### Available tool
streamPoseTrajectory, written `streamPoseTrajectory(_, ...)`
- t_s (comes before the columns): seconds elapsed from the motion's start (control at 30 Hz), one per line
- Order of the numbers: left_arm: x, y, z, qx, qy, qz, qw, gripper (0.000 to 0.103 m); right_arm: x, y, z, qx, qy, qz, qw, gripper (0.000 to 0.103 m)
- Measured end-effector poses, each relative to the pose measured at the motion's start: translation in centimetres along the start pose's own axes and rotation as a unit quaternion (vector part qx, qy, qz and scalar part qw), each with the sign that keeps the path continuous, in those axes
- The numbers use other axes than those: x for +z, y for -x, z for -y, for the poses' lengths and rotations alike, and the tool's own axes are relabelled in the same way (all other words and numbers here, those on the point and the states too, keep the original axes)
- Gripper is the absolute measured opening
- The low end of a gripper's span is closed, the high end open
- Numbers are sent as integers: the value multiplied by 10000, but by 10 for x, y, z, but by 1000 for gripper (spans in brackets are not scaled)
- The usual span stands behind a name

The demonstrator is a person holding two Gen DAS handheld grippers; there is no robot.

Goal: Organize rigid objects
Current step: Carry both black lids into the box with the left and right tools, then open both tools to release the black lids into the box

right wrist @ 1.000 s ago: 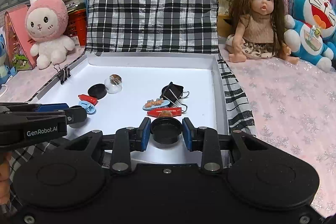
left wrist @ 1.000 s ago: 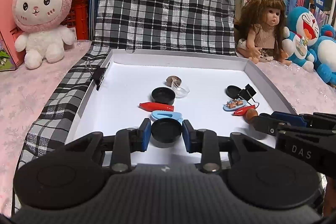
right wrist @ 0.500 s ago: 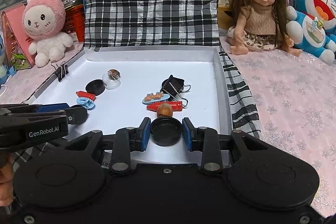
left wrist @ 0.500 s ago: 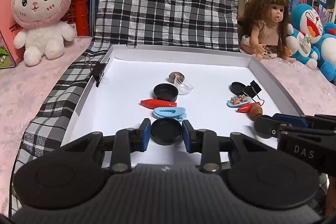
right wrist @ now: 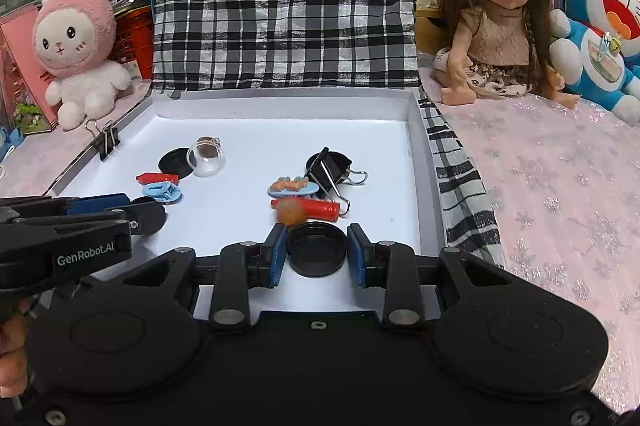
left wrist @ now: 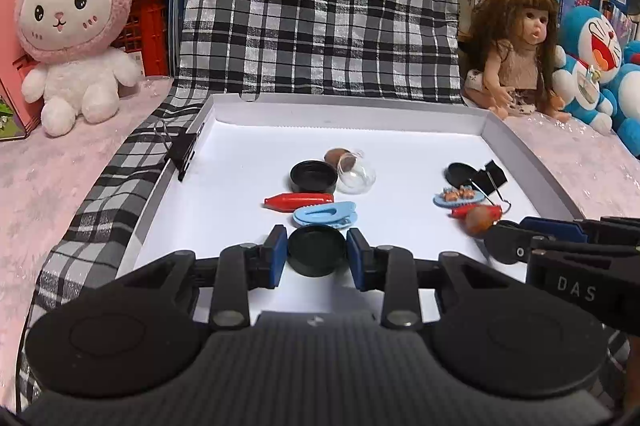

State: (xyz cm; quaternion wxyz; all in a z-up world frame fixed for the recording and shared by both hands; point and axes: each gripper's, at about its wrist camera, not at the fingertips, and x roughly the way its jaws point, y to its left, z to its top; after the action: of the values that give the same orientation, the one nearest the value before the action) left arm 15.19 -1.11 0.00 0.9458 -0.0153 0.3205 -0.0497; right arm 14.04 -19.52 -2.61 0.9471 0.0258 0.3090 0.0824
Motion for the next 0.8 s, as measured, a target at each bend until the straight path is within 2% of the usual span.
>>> streamPoseTrajectory(0.3,-1,-3,0,43,-78,59,9999,41,2,-8,2,24,45,46,10000,32)
streamPoseTrajectory(0.33,-2,-3,0,34,-87,59,9999,44,2,-8,2,36,60,45,10000,32)
streamPoseTrajectory(0.37,-2,-2,1,36,-93,63,9999,53,1,-8,1,43,74,47,10000,32)
streamPoseTrajectory(0.57,-3,-1,1,52,-128,69,9999,55,-1,-8,0,48,112,45,9999,32)
streamPoseTrajectory(0.8,-3,6,3,12,-166,152,9997,69,-2,-4,-1,58,143,75,9999,33)
